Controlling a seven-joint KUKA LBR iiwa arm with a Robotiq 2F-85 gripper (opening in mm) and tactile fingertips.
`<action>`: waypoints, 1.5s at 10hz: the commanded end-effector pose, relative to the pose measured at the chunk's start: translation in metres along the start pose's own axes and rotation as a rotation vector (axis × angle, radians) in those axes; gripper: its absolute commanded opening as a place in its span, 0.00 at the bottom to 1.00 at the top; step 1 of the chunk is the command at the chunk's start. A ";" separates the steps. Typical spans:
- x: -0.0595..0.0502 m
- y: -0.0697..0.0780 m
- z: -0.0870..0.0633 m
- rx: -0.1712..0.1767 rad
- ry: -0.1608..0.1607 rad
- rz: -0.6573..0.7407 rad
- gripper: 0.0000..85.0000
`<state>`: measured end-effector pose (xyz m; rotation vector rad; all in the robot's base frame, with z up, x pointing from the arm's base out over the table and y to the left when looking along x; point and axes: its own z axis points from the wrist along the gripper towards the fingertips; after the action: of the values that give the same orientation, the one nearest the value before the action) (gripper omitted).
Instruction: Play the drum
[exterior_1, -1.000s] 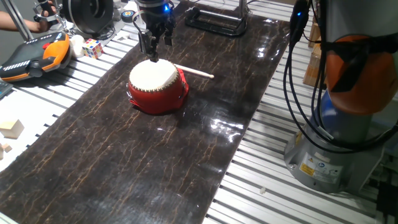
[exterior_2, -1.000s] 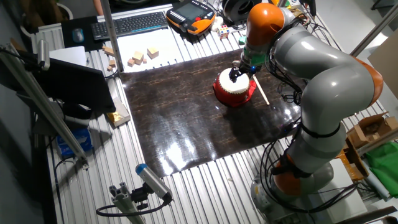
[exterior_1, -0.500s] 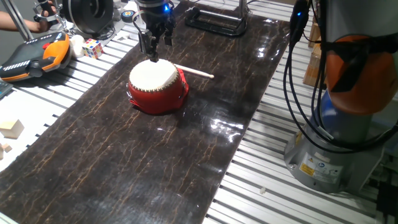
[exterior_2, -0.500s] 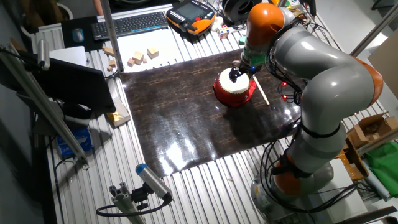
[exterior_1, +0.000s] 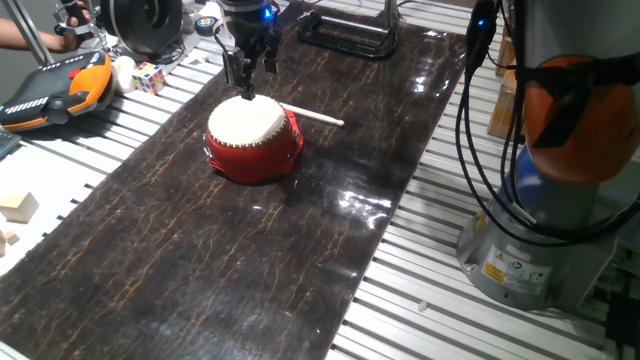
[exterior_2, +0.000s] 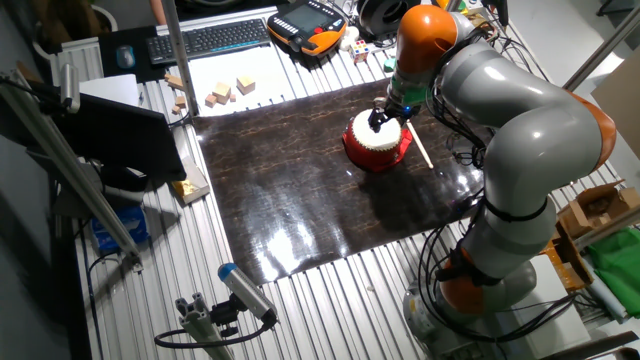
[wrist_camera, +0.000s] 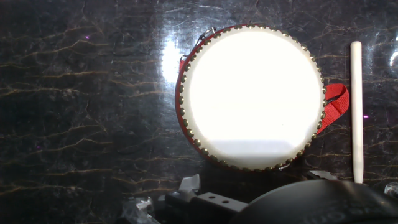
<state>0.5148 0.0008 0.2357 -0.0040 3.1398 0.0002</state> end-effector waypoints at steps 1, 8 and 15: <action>0.000 0.000 0.000 0.107 0.216 -0.165 0.01; 0.000 0.000 0.000 0.108 0.216 -0.165 0.01; 0.000 0.000 0.000 0.110 0.214 -0.150 0.01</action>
<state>0.5149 0.0006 0.2359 -0.2518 3.3379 -0.1859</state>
